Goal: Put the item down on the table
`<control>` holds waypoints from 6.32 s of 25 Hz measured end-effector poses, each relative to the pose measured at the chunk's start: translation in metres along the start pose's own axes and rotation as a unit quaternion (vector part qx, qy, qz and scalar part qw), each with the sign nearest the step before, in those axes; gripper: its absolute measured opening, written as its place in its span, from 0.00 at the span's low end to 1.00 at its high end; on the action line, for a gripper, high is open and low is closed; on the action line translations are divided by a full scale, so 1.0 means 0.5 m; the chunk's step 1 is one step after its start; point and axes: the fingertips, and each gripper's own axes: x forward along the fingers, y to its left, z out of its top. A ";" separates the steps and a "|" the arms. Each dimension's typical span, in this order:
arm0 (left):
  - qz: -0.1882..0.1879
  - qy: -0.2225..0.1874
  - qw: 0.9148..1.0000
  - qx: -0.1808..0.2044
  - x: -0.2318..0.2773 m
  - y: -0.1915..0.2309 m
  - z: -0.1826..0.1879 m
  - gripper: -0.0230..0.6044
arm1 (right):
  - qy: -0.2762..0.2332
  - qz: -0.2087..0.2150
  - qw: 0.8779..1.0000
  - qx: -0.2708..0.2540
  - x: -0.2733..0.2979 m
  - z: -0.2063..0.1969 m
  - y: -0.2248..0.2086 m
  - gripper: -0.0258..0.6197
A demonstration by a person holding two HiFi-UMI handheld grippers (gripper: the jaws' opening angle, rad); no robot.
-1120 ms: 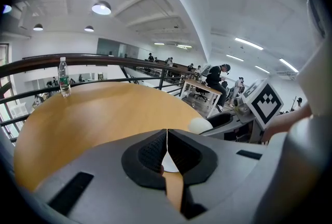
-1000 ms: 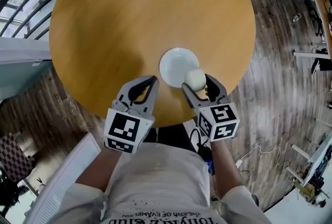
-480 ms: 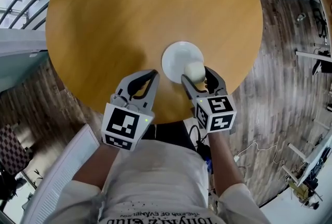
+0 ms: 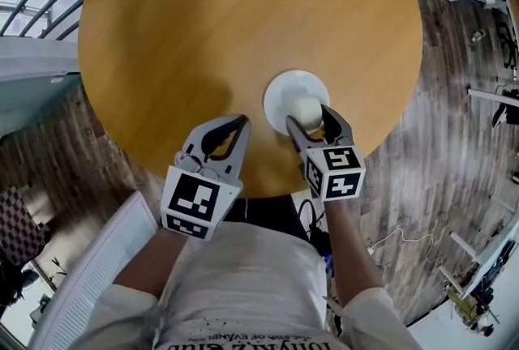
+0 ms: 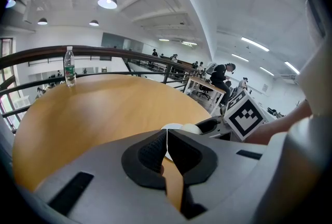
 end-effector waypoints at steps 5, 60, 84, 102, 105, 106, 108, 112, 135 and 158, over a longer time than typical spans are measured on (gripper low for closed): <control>-0.003 0.002 1.000 0.000 0.001 0.001 -0.004 0.08 | 0.009 -0.002 1.000 -0.006 0.016 -0.008 -0.001 0.52; -0.001 0.023 1.000 -0.011 0.010 0.044 -0.034 0.08 | 0.067 -0.054 0.995 -0.059 0.078 -0.029 -0.008 0.52; 0.005 0.015 1.000 -0.005 -0.006 0.034 -0.028 0.08 | 0.059 -0.046 0.995 -0.067 0.055 -0.011 -0.003 0.53; 0.008 0.002 0.999 0.042 -0.057 -0.033 0.020 0.08 | -0.006 -0.015 0.997 -0.078 -0.087 0.052 0.063 0.29; 0.004 -0.002 0.999 0.047 -0.060 -0.055 0.020 0.07 | -0.022 -0.018 0.996 -0.083 -0.120 0.058 0.062 0.20; 0.004 -0.003 0.999 0.046 -0.063 -0.062 0.020 0.08 | -0.026 -0.016 0.996 -0.082 -0.131 0.058 0.062 0.17; 0.004 -0.007 0.999 0.046 -0.071 -0.075 0.025 0.08 | -0.033 -0.017 0.996 -0.083 -0.155 0.057 0.060 0.14; 0.002 -0.017 0.998 0.054 -0.089 -0.102 0.039 0.08 | -0.046 -0.021 0.995 -0.086 -0.206 0.058 0.059 0.10; -0.014 -0.030 0.999 0.035 -0.127 -0.176 0.077 0.08 | -0.077 -0.020 0.996 -0.049 -0.328 0.063 0.042 0.08; -0.006 -0.023 0.998 0.050 -0.145 -0.197 0.060 0.08 | -0.099 -0.016 0.994 -0.030 -0.368 0.071 0.045 0.08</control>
